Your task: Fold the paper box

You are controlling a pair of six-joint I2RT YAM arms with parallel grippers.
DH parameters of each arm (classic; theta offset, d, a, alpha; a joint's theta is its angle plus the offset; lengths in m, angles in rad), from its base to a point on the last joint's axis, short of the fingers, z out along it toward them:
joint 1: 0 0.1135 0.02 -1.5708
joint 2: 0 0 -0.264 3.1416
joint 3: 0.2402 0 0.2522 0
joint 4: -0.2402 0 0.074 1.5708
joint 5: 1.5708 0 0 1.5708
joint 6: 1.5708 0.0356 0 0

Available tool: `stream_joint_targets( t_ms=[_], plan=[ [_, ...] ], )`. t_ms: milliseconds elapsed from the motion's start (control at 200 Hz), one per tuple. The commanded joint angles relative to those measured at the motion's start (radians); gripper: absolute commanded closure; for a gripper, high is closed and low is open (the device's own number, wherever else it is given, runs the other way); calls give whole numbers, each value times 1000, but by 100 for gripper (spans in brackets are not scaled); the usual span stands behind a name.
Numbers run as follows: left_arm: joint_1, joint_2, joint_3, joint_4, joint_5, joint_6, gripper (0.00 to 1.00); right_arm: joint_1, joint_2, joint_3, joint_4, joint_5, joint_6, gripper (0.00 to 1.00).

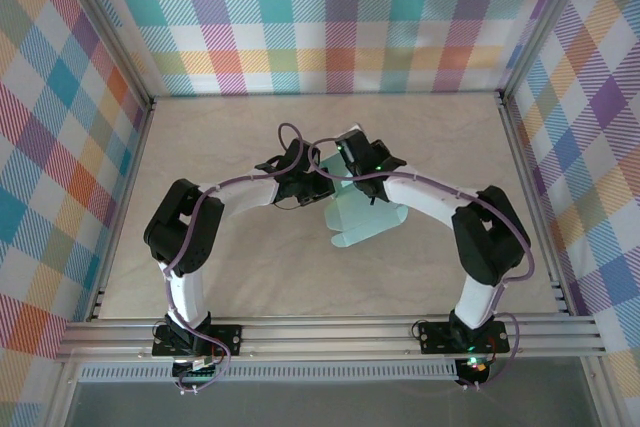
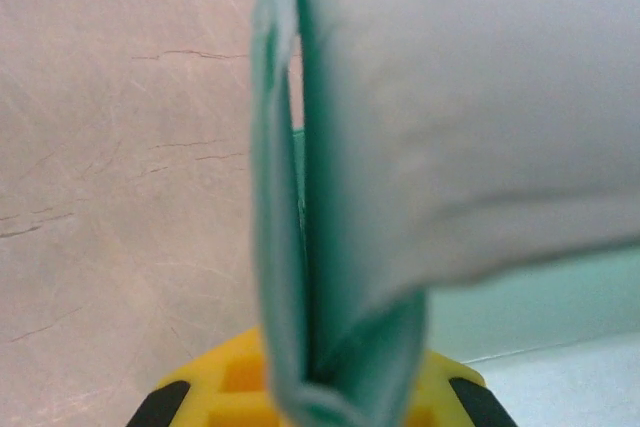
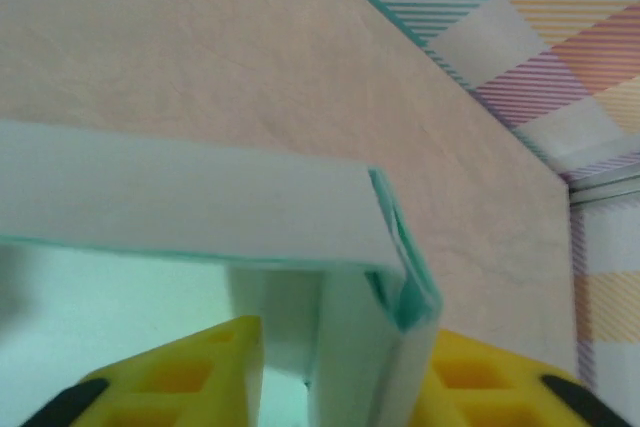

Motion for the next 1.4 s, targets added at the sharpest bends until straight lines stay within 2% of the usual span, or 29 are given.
stream_joint_targets(
  t_ms=[0, 275, 390, 520, 665, 780, 900, 995, 1250, 1395],
  plan=[
    [-9, -2, 30, 8, 17, 24, 100, -4, -70, -17, -12, -117, 37, 55],
    [-9, -2, 27, 10, 16, 27, 100, -34, -180, -16, -66, -316, 93, 42],
    [-9, -5, 25, 11, 18, 28, 100, -49, -211, -13, -91, -358, 105, 40],
    [-9, -7, 25, 11, 19, 30, 100, -63, -207, -16, -115, -344, 73, 40],
    [-9, -9, 25, 11, 23, 30, 100, -65, -169, -1, -140, -272, 46, 40],
    [-9, -9, 28, 7, 21, 34, 100, -70, -166, 16, -147, -275, 76, 40],
    [-7, -13, 34, -24, 6, 56, 100, -92, -199, 20, -157, -367, 154, 39],
    [-3, -29, 46, -92, -34, 122, 100, -122, -243, 9, -158, -453, 222, 39],
    [23, -57, 113, -288, -52, 300, 100, -297, -395, -121, -76, -775, 426, 38],
    [36, -20, 213, -457, -73, 424, 100, -363, -437, -170, -68, -848, 468, 39]
  ],
)
